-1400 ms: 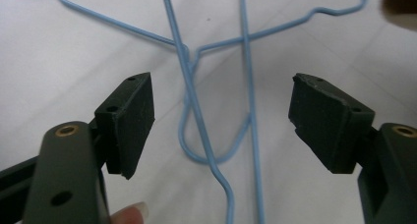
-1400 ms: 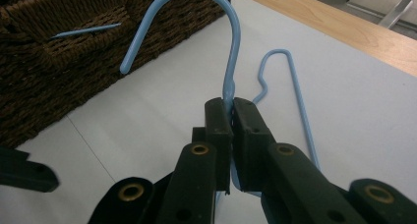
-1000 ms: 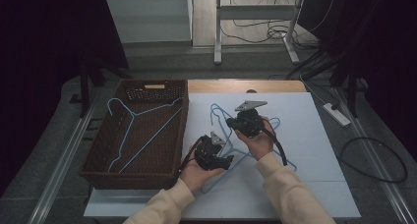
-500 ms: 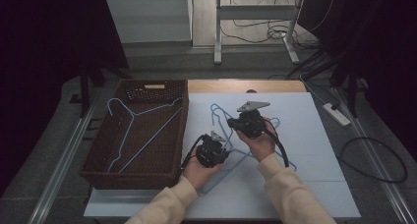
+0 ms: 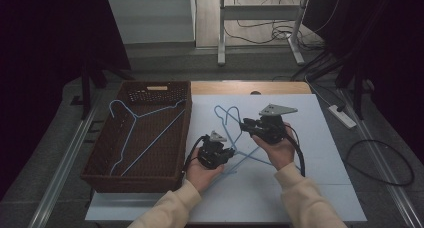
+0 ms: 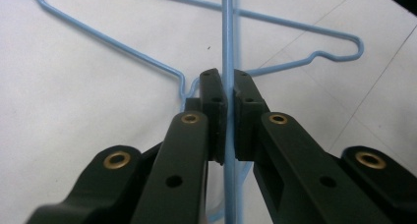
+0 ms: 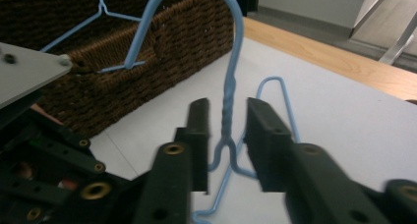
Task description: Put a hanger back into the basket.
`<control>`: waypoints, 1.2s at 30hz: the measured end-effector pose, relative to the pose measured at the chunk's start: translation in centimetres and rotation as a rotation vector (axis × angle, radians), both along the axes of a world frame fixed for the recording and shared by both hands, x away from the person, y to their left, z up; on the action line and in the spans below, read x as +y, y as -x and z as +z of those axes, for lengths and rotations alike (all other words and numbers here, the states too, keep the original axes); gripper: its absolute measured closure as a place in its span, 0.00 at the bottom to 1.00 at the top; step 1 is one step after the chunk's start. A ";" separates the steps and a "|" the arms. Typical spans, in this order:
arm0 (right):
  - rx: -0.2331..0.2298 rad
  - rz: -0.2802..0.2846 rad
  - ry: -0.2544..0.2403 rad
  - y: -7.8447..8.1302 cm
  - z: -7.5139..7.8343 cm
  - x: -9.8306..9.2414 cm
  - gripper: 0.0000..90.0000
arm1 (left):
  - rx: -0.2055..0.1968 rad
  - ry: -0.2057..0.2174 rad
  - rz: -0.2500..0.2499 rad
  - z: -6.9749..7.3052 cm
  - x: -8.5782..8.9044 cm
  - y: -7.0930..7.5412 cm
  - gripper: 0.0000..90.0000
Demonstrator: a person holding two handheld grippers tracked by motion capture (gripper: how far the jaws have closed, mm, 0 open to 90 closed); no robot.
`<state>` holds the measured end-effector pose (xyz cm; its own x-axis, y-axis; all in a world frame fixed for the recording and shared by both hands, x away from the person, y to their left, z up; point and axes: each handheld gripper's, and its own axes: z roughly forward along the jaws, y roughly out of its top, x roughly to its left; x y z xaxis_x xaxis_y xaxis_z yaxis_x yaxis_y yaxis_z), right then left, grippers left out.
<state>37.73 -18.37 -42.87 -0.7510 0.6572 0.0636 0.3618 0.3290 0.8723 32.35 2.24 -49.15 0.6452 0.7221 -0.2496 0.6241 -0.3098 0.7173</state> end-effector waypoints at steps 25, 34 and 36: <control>-0.020 -0.072 -0.060 6.1 -2.3 -9.7 0.44 | -0.028 0.217 -0.025 4.9 1.5 1.4 0.95; -0.012 -0.093 -0.048 6.0 -2.8 -10.4 0.44 | -0.061 0.281 -0.038 7.8 3.0 2.0 0.95; -0.010 -0.098 -0.043 5.9 -2.9 -10.4 0.44 | -0.072 0.299 -0.040 8.4 3.4 2.2 0.95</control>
<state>31.82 -28.79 -45.81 -0.6842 0.7241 0.0867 0.3819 0.2544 0.8885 30.20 5.68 -40.77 0.6955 0.5968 -0.4001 0.5602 -0.1017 0.8221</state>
